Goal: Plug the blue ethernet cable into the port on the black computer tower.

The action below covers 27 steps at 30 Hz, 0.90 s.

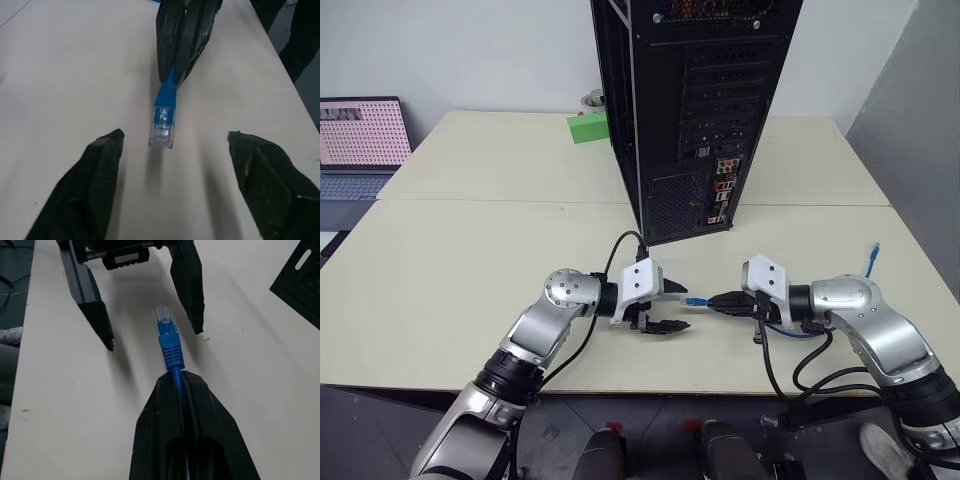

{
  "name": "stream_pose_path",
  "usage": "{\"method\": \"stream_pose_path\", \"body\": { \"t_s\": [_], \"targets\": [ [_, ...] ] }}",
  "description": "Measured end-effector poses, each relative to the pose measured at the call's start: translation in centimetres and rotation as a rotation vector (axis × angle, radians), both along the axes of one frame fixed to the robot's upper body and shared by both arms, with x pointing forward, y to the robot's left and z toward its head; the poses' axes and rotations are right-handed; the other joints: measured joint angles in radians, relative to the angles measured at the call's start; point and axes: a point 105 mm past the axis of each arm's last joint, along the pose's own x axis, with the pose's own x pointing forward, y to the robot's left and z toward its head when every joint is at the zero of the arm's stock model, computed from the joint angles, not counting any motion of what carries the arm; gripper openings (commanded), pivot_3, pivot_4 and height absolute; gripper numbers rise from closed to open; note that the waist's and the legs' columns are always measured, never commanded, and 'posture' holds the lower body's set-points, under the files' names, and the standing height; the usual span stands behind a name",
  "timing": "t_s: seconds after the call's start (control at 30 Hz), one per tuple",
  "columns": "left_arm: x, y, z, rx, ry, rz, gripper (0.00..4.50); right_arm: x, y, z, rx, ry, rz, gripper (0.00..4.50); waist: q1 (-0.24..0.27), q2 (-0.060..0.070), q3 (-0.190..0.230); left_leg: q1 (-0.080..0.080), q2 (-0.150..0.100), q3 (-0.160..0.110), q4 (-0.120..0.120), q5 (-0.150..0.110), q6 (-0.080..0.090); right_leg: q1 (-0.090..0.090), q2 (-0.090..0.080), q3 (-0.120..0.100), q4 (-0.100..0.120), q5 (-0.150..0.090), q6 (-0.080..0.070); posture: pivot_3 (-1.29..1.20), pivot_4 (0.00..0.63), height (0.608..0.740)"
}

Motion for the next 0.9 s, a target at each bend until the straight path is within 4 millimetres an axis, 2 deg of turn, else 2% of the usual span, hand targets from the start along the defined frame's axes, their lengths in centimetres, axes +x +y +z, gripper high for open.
{"method": "stream_pose_path", "body": {
  "t_s": [0.33,0.5,0.73,0.77,0.9],
  "targets": [
    [0.1,-0.1,-0.3,0.001,0.006,0.000,0.41,-0.4,0.7,0.1,0.001,-0.003,0.028,0.00,0.000,0.000,0.000,0.000,0.000,0.000,0.000,0.000,0.000,0.000,0.000,0.000,0.000,0.000,0.000,0.00,0.150,0.740],
    [0.1,-0.1,-0.3,0.002,-0.005,-0.005,0.31,-0.3,0.7,0.2,-0.004,-0.009,0.027,0.00,0.000,0.000,0.000,0.000,0.000,0.000,0.000,0.000,0.000,0.000,0.000,0.000,0.000,0.000,0.000,0.00,0.150,0.740],
    [0.2,-0.2,-0.2,-0.001,-0.056,-0.018,0.31,-0.7,0.6,0.2,-0.012,0.011,0.056,1.50,0.000,0.000,0.000,0.000,0.000,0.000,0.000,0.000,0.000,0.000,0.000,0.000,0.000,0.000,0.000,0.00,0.150,0.740],
    [0.2,-0.2,-0.1,-0.004,-0.073,-0.024,0.31,-0.7,0.4,0.3,-0.014,0.020,0.057,1.85,0.001,0.000,0.000,0.000,0.000,0.000,0.000,0.000,0.000,0.000,0.000,0.000,0.000,0.000,0.000,0.00,0.150,0.740],
    [0.1,0.0,-0.1,-0.014,-0.193,-0.050,0.31,-0.5,-1.5,1.4,0.001,0.057,0.002,2.71,0.002,0.000,0.000,0.000,0.000,0.000,0.000,0.000,0.000,0.000,0.000,0.000,0.000,0.000,0.000,0.00,0.150,0.740]
  ]
}}
